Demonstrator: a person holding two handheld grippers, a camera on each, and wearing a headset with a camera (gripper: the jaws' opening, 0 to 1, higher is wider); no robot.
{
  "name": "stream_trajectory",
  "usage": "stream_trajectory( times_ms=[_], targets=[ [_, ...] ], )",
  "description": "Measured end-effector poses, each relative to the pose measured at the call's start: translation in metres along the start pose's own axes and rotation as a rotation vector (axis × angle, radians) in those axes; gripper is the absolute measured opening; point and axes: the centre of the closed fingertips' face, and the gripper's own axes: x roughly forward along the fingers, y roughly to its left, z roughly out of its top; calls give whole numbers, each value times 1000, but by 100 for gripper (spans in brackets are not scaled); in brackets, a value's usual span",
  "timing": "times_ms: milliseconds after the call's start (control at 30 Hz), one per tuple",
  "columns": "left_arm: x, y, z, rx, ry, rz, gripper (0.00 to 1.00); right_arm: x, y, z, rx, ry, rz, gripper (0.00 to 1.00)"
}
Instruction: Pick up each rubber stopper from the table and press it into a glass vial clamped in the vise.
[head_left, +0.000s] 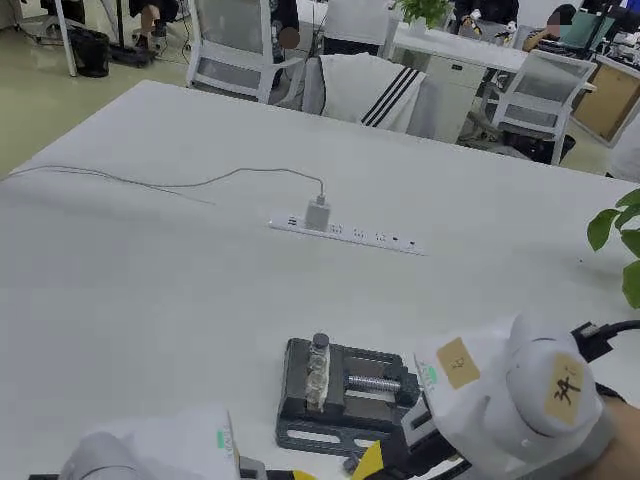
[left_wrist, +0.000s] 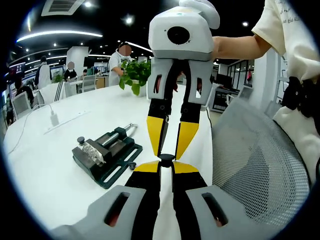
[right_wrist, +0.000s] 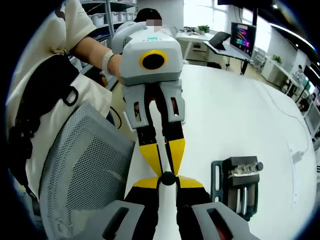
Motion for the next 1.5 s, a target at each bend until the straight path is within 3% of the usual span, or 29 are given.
stream_trajectory(
  times_ms=[500, 1033, 1267, 1500],
  targets=[
    [-2, 0, 4, 37, -16, -3, 4, -4, -1, 3, 32, 13, 33, 7],
    [1, 1, 4, 26, -11, 1, 5, -3, -2, -1, 36, 40, 46, 6],
    [-1, 11, 0, 9, -9, 50, 25, -3, -6, -6, 40, 53, 32, 6],
    [-7, 26, -14, -12, 20, 115, 47, -3, -6, -9, 44, 64, 36, 7]
  ],
)
